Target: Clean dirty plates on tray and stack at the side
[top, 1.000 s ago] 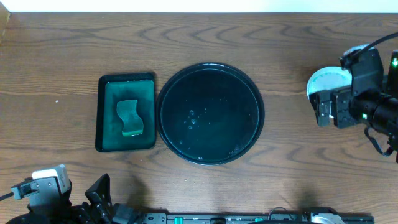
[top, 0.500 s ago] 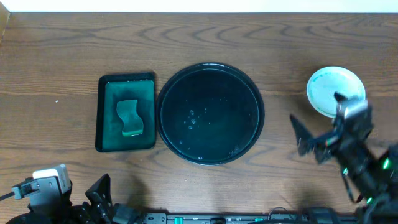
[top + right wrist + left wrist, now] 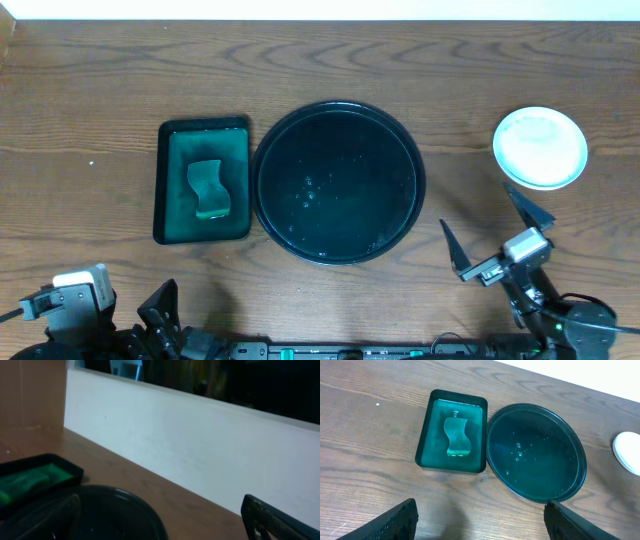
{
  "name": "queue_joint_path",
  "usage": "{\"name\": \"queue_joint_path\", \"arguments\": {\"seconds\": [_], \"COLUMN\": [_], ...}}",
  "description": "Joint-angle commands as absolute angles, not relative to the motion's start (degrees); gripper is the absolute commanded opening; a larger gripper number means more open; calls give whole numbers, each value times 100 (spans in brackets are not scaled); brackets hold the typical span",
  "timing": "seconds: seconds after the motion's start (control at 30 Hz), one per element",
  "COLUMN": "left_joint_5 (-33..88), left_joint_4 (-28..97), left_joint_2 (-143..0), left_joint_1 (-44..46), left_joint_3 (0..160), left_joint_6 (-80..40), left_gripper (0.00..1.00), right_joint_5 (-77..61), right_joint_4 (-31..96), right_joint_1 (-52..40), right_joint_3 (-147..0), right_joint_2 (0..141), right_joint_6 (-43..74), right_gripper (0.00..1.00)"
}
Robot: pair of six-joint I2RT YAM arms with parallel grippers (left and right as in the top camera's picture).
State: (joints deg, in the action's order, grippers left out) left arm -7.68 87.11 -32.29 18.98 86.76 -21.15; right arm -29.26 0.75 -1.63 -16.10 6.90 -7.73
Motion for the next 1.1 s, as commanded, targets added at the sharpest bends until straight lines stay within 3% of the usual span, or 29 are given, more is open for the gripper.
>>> {"name": "queue_joint_path", "arguments": {"seconds": [0.0,0.3,0.5,0.67,1.07], "left_joint_5": [-777,-777,-777,-777,-777], "left_joint_4": [8720,8720,8720,8720,8720], "left_joint_2": [-3247,-3247,-3247,-3247,-3247], "left_joint_1": [1933,1933,1933,1933,1933], "left_joint_3": [8680,8680,8680,8680,8680], "left_joint_6": [-2126,-2126,-2126,-2126,-2123], "left_gripper": [81,81,81,81,81], "right_joint_5": [-3015,-2567,-2106,-1474,-1225], "right_joint_4": [-366,-1459,-1157,-233,336], "right_joint_1": [-233,-226,-224,-226,-224], "right_joint_3": [-1020,-45,-30,-30,-30], "right_joint_2": [375,30,30,30,32], "right_joint_6": [-405,-169,-5,1011,917], "right_gripper": [99,99,99,99,99]}}
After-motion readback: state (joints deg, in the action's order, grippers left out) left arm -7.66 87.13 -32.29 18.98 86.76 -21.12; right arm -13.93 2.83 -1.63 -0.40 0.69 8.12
